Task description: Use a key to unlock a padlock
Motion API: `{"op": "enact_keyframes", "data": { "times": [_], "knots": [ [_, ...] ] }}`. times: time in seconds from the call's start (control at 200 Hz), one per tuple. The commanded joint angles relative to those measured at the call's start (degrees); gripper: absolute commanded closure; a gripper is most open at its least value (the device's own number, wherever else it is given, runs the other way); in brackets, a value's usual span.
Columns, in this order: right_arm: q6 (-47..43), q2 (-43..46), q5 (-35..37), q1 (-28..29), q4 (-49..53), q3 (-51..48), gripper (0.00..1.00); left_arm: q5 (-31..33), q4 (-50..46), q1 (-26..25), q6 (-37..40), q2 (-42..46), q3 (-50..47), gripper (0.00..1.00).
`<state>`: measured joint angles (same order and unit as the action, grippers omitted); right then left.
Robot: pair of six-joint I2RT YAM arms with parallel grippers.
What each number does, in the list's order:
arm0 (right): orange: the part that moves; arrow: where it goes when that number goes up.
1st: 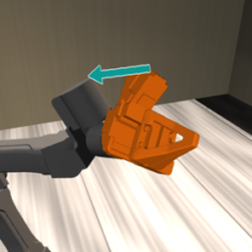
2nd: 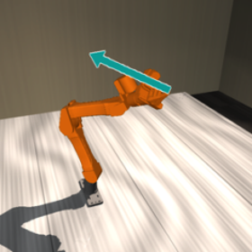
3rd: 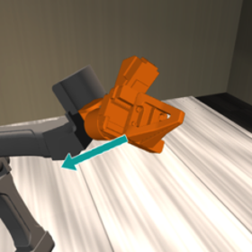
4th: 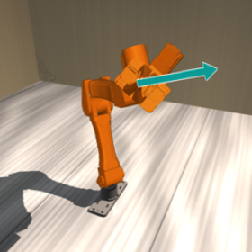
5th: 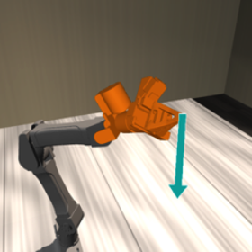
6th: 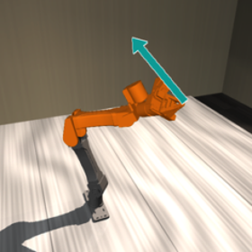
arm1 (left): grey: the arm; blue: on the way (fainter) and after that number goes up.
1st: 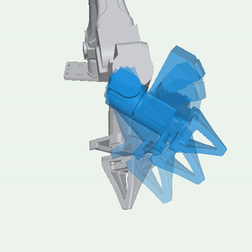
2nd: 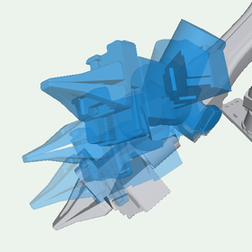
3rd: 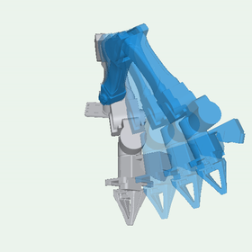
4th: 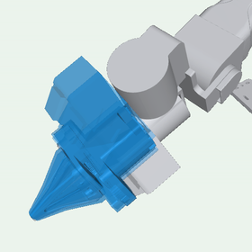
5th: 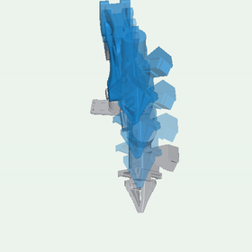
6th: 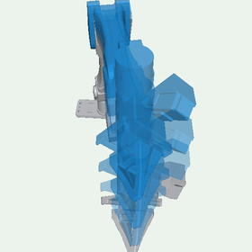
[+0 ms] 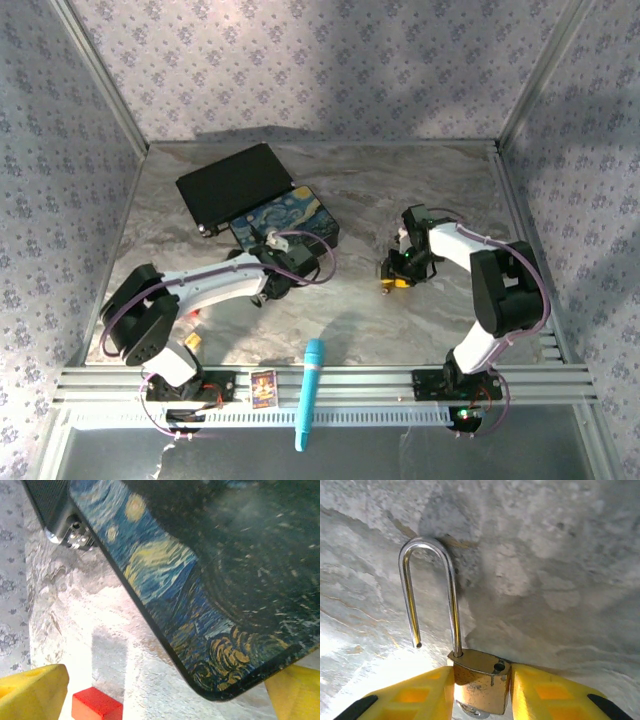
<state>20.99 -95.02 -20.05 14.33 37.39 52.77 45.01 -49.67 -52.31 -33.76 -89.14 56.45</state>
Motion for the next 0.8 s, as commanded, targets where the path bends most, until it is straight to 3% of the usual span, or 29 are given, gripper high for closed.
{"op": "enact_keyframes", "data": {
  "times": [0.0, 0.145, 0.28, 0.375, 0.585, 0.795],
  "knots": [
    [-1.7, 1.0, 4.2, -0.4, 5.2, 0.3, 0.65, 0.2, -0.8, 2.3, -0.3, 3.4, -1.1, 0.0],
    [-1.5, 2.7, 0.5, 0.3, 3.2, -0.1, 0.61, -0.7, 0.7, 5.2, 1.2, 4.2, -1.4, 0.0],
    [-1.2, 4.5, 1.4, 2.0, 1.8, 0.4, 0.58, -2.9, 2.9, 8.9, 3.7, 5.3, -1.8, 0.0],
    [-0.7, 6.2, 1.7, 2.4, 0.5, 0.5, 0.53, -5.1, 6.6, 8.7, 6.8, 8.1, -3.3, 0.0],
    [-0.1, 11.7, 6.4, 2.3, -1.6, 1.0, 0.39, -7.8, 6.9, 6.8, 6.1, 12.2, -5.5, 0.0],
    [-3.7, 20.1, 13.3, 2.3, -7.4, -0.1, 0.32, -10.5, 14.2, 5.2, 6.7, 24.2, -9.6, 0.0]
  ]
}}
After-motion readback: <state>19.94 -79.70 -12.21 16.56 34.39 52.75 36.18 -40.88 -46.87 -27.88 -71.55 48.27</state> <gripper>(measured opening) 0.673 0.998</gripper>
